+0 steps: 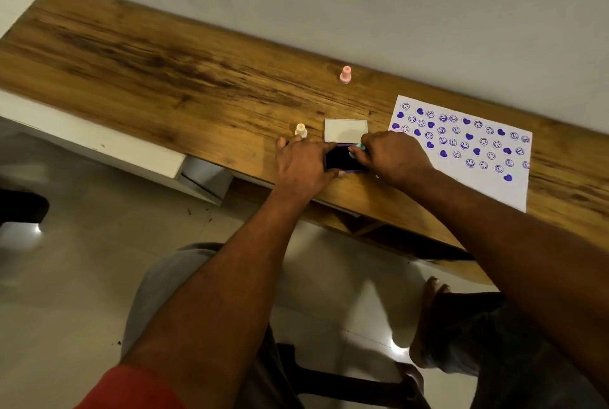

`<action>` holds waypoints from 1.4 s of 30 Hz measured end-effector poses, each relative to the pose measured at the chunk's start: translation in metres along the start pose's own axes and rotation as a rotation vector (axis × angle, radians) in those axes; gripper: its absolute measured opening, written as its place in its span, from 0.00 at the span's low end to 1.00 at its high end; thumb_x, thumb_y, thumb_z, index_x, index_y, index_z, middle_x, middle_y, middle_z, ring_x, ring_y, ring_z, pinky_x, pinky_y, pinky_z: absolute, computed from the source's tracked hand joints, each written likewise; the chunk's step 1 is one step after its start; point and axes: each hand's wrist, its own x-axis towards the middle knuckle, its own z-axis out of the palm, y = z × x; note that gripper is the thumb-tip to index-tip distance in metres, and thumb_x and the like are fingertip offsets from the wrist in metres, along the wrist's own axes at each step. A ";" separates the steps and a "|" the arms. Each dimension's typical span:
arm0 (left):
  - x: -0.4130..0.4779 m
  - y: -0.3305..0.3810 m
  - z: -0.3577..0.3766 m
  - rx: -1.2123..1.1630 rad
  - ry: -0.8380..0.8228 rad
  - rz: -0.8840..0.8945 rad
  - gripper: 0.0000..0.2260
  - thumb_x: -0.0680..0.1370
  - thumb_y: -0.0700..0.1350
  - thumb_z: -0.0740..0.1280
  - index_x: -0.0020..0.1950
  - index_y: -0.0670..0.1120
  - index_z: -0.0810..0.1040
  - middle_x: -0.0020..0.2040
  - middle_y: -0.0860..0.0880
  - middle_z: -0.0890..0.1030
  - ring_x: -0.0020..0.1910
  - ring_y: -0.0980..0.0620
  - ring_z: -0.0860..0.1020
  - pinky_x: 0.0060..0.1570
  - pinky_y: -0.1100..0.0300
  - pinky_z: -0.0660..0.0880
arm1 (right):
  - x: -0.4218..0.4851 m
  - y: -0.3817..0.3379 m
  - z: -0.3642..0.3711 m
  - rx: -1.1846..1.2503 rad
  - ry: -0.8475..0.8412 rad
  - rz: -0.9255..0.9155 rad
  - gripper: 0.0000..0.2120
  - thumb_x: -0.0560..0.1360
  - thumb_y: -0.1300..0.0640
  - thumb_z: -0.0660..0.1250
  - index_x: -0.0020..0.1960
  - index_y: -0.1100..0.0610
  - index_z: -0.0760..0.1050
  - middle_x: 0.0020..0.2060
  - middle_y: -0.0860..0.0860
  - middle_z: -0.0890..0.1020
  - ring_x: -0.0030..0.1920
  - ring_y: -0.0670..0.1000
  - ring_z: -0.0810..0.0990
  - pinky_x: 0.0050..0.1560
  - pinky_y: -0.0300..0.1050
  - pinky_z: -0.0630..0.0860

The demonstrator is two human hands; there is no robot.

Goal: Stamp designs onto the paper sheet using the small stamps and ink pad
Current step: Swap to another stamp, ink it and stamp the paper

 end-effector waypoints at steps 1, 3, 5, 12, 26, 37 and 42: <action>0.000 0.000 -0.001 -0.016 -0.004 -0.010 0.28 0.76 0.69 0.69 0.74 0.61 0.76 0.60 0.49 0.83 0.66 0.46 0.76 0.66 0.46 0.64 | 0.003 -0.004 -0.011 -0.028 0.023 -0.009 0.24 0.84 0.39 0.53 0.52 0.57 0.77 0.42 0.56 0.82 0.37 0.52 0.75 0.37 0.45 0.68; 0.001 0.003 -0.003 -0.036 -0.020 -0.033 0.28 0.76 0.69 0.70 0.74 0.62 0.76 0.60 0.49 0.84 0.66 0.45 0.76 0.67 0.45 0.65 | 0.012 -0.012 -0.044 -0.072 0.172 -0.022 0.24 0.84 0.39 0.54 0.50 0.57 0.78 0.39 0.56 0.81 0.36 0.54 0.75 0.36 0.45 0.67; 0.002 0.004 -0.004 -0.051 -0.036 -0.054 0.28 0.76 0.69 0.71 0.74 0.63 0.75 0.61 0.49 0.84 0.67 0.45 0.76 0.68 0.45 0.65 | 0.021 -0.018 -0.080 -0.118 0.399 0.007 0.25 0.84 0.40 0.53 0.50 0.58 0.78 0.38 0.56 0.81 0.35 0.58 0.77 0.35 0.46 0.64; 0.005 0.003 -0.003 -0.120 -0.038 -0.097 0.26 0.75 0.67 0.73 0.72 0.64 0.77 0.59 0.51 0.84 0.65 0.46 0.77 0.66 0.47 0.64 | -0.001 -0.043 0.010 -0.164 -0.089 0.105 0.14 0.84 0.50 0.60 0.61 0.59 0.75 0.53 0.58 0.83 0.50 0.59 0.83 0.41 0.48 0.72; 0.007 0.009 0.001 -0.123 0.011 -0.105 0.29 0.72 0.67 0.76 0.70 0.61 0.78 0.60 0.51 0.85 0.65 0.46 0.77 0.66 0.46 0.65 | 0.008 -0.034 0.012 -0.242 -0.139 0.069 0.15 0.83 0.50 0.63 0.62 0.60 0.74 0.54 0.59 0.83 0.51 0.60 0.83 0.41 0.48 0.70; -0.002 0.023 0.003 -0.093 0.122 0.041 0.33 0.74 0.73 0.68 0.74 0.57 0.76 0.66 0.51 0.81 0.68 0.47 0.75 0.67 0.45 0.64 | -0.025 0.062 0.003 0.400 0.261 0.277 0.24 0.85 0.42 0.54 0.42 0.57 0.75 0.33 0.52 0.77 0.36 0.55 0.77 0.39 0.46 0.66; -0.018 0.081 0.019 0.006 0.084 0.324 0.32 0.81 0.72 0.57 0.79 0.56 0.70 0.69 0.51 0.79 0.68 0.47 0.73 0.65 0.47 0.65 | -0.039 0.103 0.022 0.483 0.199 0.365 0.24 0.85 0.44 0.56 0.37 0.58 0.74 0.33 0.56 0.78 0.37 0.59 0.78 0.39 0.48 0.64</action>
